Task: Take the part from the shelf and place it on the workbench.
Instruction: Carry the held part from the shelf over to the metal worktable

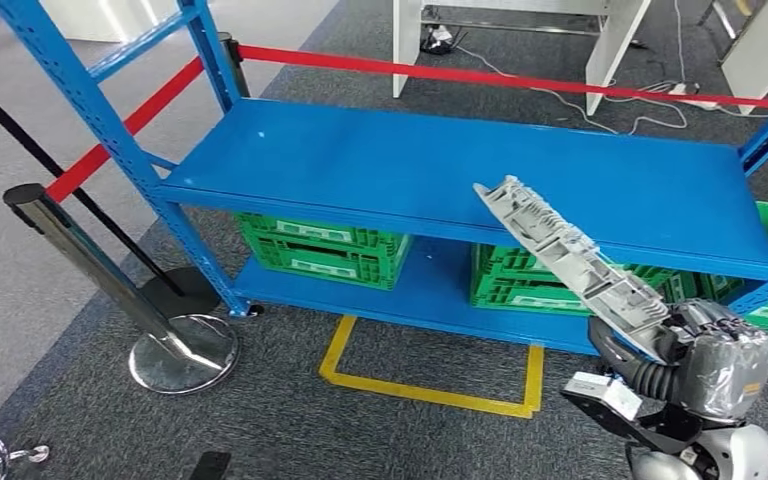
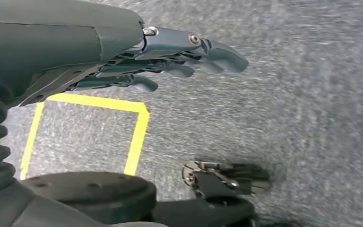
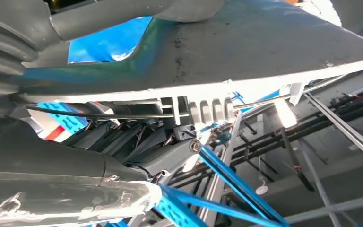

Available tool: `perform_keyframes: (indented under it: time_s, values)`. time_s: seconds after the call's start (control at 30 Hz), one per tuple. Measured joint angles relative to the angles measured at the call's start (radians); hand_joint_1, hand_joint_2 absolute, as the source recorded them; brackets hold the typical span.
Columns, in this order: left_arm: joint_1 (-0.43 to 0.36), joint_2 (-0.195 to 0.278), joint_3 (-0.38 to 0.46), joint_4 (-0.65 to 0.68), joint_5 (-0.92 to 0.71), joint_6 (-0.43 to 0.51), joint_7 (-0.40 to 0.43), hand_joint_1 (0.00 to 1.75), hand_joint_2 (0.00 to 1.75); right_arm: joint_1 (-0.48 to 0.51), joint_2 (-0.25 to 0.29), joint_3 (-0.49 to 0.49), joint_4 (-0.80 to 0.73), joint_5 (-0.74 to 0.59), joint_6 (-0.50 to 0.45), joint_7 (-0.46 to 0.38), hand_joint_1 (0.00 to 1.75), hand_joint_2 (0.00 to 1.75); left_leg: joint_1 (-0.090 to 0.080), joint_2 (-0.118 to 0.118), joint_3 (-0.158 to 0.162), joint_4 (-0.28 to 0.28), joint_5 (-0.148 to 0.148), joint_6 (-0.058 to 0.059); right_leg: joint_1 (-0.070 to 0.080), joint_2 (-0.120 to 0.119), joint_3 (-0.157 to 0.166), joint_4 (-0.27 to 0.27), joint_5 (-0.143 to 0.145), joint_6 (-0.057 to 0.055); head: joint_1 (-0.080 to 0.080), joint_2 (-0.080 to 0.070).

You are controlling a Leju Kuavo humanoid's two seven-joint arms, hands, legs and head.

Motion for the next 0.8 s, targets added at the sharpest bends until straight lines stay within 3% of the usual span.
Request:
perform_keyframes:
  time_s: [0.03, 0.1, 0.13, 0.17, 0.2, 0.27, 0.33, 0.4, 0.47, 0.5, 0.53, 0.6, 0.63, 0.67, 0.7, 0.73, 0.8]
  values:
    - [0.001, 0.0, 0.0, 0.0, 0.0, 0.0, 0.0, 0.0, 1.75, 0.001, -0.002, 0.0, 0.0, 0.0, 0.0, 0.0, 1.75, 1.75, 0.002, 0.002, -0.011, -0.003, 0.013, 0.005, 0.0, 0.001, -0.014, 0.032, -0.039, 0.004, 0.002, 0.0]
    - [0.001, 0.0, 0.0, 0.0, 0.0, -0.001, 0.0, 0.0, 1.75, 0.002, -0.006, 0.0, 0.002, -0.001, 0.0, 0.0, 1.75, 1.75, 0.002, 0.004, -0.042, -0.002, 0.037, 0.012, -0.001, 0.003, -0.05, 0.152, -0.14, 0.01, 0.006, 0.0]
    - [0.001, -0.001, 0.0, 0.0, 0.001, -0.001, 0.0, 0.0, 1.75, 0.002, -0.009, 0.0, 0.004, -0.002, 0.0, 0.001, 1.75, 1.75, 0.001, 0.004, -0.058, -0.001, 0.05, 0.012, -0.002, 0.003, -0.061, 0.216, -0.171, 0.013, 0.007, 0.0]
    - [0.002, -0.001, 0.0, 0.0, 0.002, -0.002, 0.0, 0.0, 1.75, 0.002, -0.012, 0.0, 0.006, -0.003, 0.0, 0.004, 1.75, 1.75, 0.001, 0.004, -0.076, 0.001, 0.062, 0.011, -0.002, 0.003, -0.062, 0.259, -0.177, 0.015, 0.007, 0.0]
    - [0.002, -0.001, 0.0, 0.0, 0.003, -0.002, 0.0, 0.0, 1.75, 0.001, -0.016, 0.0, 0.008, -0.005, 0.0, 0.007, 1.75, 1.75, 0.001, 0.004, -0.094, 0.005, 0.073, 0.009, -0.002, 0.003, -0.049, 0.272, -0.16, 0.017, 0.007, 0.0]
    - [0.002, -0.001, 0.0, 0.0, 0.008, -0.003, 0.0, 0.0, 1.75, -0.004, -0.024, 0.0, 0.013, -0.01, 0.0, 0.018, 1.75, 1.75, 0.001, 0.004, -0.128, 0.016, 0.093, 0.004, -0.003, 0.002, 0.032, 0.193, -0.106, 0.017, 0.007, 0.0]
    - [0.002, -0.001, 0.0, 0.0, 0.014, -0.003, 0.0, 0.0, 1.75, -0.014, -0.031, 0.002, 0.018, -0.017, 0.0, 0.028, 1.75, 1.75, -0.002, 0.004, -0.155, 0.03, 0.107, -0.005, -0.003, 0.003, 0.141, 0.046, -0.108, 0.013, 0.007, 0.0]
    - [0.002, -0.001, 0.0, 0.0, 0.018, -0.003, 0.0, 0.0, 1.75, -0.022, -0.037, 0.003, 0.024, -0.024, 0.0, 0.035, 1.75, 1.75, -0.005, 0.004, -0.168, 0.039, 0.123, -0.014, 0.0, 0.004, 0.183, -0.031, -0.135, 0.005, 0.007, 0.0]
    - [0.003, 0.001, 0.001, 0.001, 0.021, -0.002, 0.0, 0.0, 1.75, -0.025, -0.042, 0.003, 0.031, -0.03, 0.0, 0.041, 1.75, 1.75, -0.004, 0.003, -0.176, 0.042, 0.13, -0.023, 0.0, 0.002, 0.167, -0.035, -0.127, -0.012, 0.008, 0.0]
    - [0.005, 0.002, 0.001, 0.002, 0.022, -0.002, 0.001, 0.0, 1.75, -0.027, -0.044, 0.003, 0.035, -0.033, 0.0, 0.044, 1.75, 1.75, -0.002, 0.002, -0.182, 0.053, 0.113, -0.03, -0.001, 0.0, 0.158, -0.034, -0.118, -0.021, 0.007, 0.0]
    - [0.006, 0.003, 0.001, 0.003, 0.023, -0.002, 0.001, 0.0, 1.75, -0.029, -0.045, 0.003, 0.038, -0.035, 0.0, 0.047, 1.75, 1.75, 0.0, 0.001, -0.192, 0.082, 0.075, -0.037, -0.003, -0.002, 0.149, -0.035, -0.107, -0.03, 0.005, 0.0]
    - [0.007, 0.004, 0.001, 0.003, 0.023, -0.002, 0.002, 0.0, 1.75, -0.031, -0.048, 0.003, 0.044, -0.038, 0.0, 0.05, 1.75, 1.75, 0.007, 0.0, -0.22, 0.194, -0.032, -0.049, -0.003, -0.003, 0.126, -0.033, -0.083, -0.038, 0.001, 0.0]
    - [0.007, 0.004, 0.001, 0.003, 0.024, -0.002, 0.003, 0.0, 1.75, -0.031, -0.05, 0.003, 0.046, -0.038, 0.0, 0.051, 1.75, 1.75, 0.01, 0.0, -0.231, 0.26, -0.072, -0.053, -0.003, -0.003, 0.113, -0.032, -0.071, -0.039, 0.0, 0.0]
    - [0.007, 0.004, 0.0, 0.003, 0.024, -0.002, 0.003, 0.0, 1.75, -0.032, -0.051, 0.002, 0.049, -0.039, 0.0, 0.051, 1.75, 1.75, 0.011, 0.0, -0.234, 0.309, -0.088, -0.055, -0.002, -0.003, 0.097, -0.029, -0.059, -0.038, 0.0, 0.0]
    - [0.007, 0.005, 0.001, 0.003, 0.023, -0.002, 0.003, 0.0, 1.75, -0.032, -0.053, 0.002, 0.051, -0.039, 0.0, 0.051, 1.75, 1.75, 0.012, 0.0, -0.222, 0.326, -0.079, -0.055, -0.002, -0.003, 0.081, -0.026, -0.049, -0.037, 0.0, 0.0]
    - [0.007, 0.005, 0.0, 0.003, 0.023, -0.003, 0.003, 0.0, 1.75, -0.032, -0.054, 0.002, 0.052, -0.039, 0.0, 0.052, 1.75, 1.75, 0.012, 0.0, -0.194, 0.309, -0.057, -0.052, -0.002, -0.003, 0.065, -0.023, -0.04, -0.035, 0.0, 0.0]
    - [0.005, 0.008, 0.0, 0.003, 0.024, -0.004, 0.003, 0.0, 1.75, -0.031, -0.056, 0.002, 0.054, -0.039, 0.0, 0.052, 1.75, 1.75, 0.01, -0.001, -0.093, 0.185, -0.017, -0.038, 0.0, -0.001, 0.041, -0.018, -0.022, -0.029, 0.0, 0.0]
